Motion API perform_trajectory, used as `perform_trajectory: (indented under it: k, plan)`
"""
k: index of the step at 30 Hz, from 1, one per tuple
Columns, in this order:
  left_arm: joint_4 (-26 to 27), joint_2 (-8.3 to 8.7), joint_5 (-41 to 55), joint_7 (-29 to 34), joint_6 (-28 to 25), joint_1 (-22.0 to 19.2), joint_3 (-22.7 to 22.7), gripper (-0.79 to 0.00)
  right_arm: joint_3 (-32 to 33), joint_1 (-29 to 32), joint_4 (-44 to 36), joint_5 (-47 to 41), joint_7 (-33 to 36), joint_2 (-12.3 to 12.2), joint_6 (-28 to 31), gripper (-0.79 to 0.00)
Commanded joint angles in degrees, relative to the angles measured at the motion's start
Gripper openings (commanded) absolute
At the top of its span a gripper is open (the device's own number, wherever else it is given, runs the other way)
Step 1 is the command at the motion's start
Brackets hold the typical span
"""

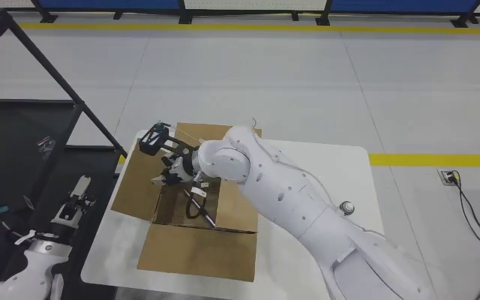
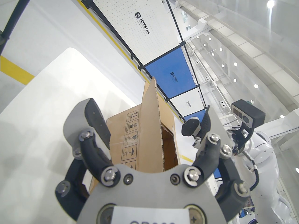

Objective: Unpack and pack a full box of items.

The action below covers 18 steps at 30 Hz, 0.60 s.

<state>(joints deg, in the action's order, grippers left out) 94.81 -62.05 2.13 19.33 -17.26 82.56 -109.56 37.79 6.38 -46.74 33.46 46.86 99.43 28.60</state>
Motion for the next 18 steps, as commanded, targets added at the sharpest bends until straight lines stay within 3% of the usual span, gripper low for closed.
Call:
perform_trajectory:
  k: [1,4,11,18]
  plan:
    - [0.1,0.00,-0.3,0.0,0.0,-0.1,0.2,0.000,4.2,3.9,-7.2,1.7,2.4,-2.9,0.3,-0.203]
    - [0.2,0.00,-0.5,-0.1,0.1,-0.2,0.3,0.000,10.7,11.3,-19.7,5.0,7.8,-6.7,0.4,-0.006]
    - [0.7,0.01,-1.0,-0.2,0.7,-0.5,0.5,0.000,27.5,33.0,-50.3,15.1,17.3,-13.3,-4.3,0.000]
    - [0.7,-0.02,-1.7,-0.4,1.0,-1.0,1.3,0.000,43.2,53.6,-69.5,21.6,19.8,-16.6,-9.2,0.000]
